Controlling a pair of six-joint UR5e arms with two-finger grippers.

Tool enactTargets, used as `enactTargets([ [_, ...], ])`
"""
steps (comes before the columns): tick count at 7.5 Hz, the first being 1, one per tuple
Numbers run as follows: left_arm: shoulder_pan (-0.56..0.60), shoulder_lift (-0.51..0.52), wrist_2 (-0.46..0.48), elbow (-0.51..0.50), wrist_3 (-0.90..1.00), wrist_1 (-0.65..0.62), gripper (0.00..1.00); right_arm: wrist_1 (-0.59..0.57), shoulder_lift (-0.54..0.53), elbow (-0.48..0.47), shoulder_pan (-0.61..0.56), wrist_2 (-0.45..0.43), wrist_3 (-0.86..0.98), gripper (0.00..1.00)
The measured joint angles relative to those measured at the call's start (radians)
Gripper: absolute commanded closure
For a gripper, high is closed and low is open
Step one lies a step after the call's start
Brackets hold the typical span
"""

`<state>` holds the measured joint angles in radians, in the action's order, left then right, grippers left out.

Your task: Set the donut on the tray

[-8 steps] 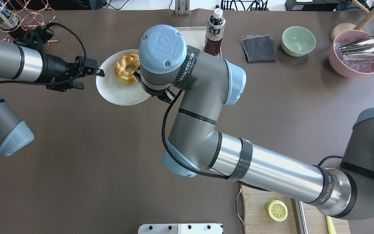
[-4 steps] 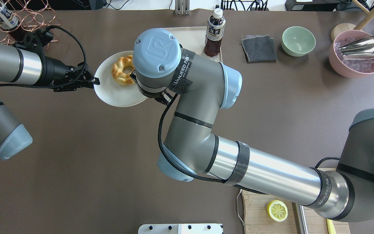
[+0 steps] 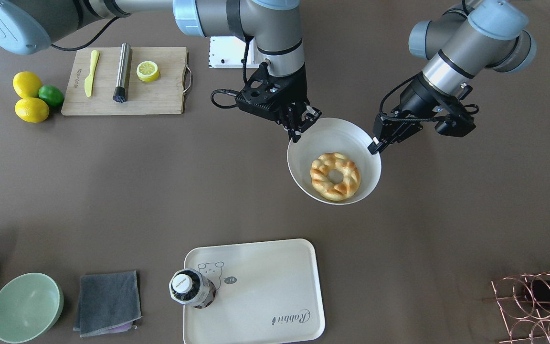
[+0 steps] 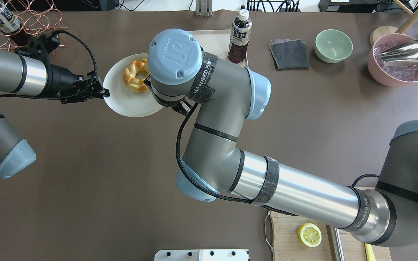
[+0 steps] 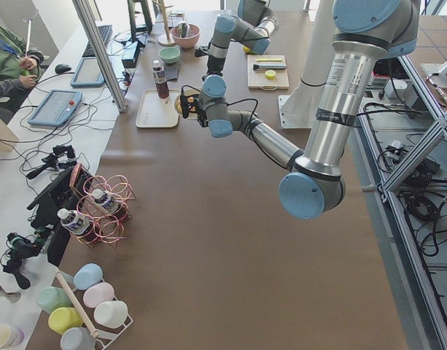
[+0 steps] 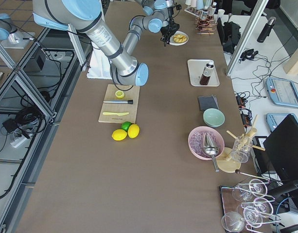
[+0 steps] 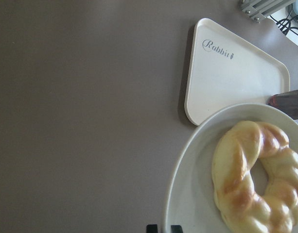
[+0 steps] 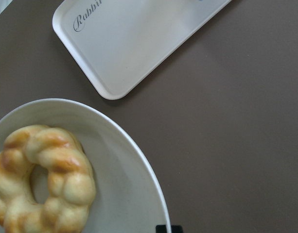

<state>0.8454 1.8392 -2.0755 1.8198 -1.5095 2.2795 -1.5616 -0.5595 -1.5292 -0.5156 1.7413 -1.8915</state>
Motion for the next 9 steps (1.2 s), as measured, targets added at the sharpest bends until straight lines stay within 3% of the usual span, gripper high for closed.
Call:
enactTargets([
  [1, 0.0, -0.001, -0.001, 0.0, 0.0, 0.0, 1.0, 0.0, 0.0, -0.003, -0.001, 0.0, 0.0, 1.0],
  [2, 0.0, -0.001, -0.004, 0.0, 0.0, 0.0, 1.0, 0.0, -0.001, -0.005, -0.002, 0.0, 0.001, 0.73],
  [3, 0.0, -0.001, -0.005, 0.0, 0.0, 0.0, 1.0, 0.003, -0.003, -0.006, -0.003, 0.0, 0.002, 0.01],
  [7, -0.002, 0.03, -0.005, -0.01, -0.004, -0.072, 1.0, 0.008, -0.019, -0.032, -0.021, 0.004, 0.037, 0.0],
  [9, -0.007, 0.128, 0.0, -0.068, -0.018, -0.191, 1.0, 0.001, -0.081, -0.126, -0.04, 0.02, 0.112, 0.0],
])
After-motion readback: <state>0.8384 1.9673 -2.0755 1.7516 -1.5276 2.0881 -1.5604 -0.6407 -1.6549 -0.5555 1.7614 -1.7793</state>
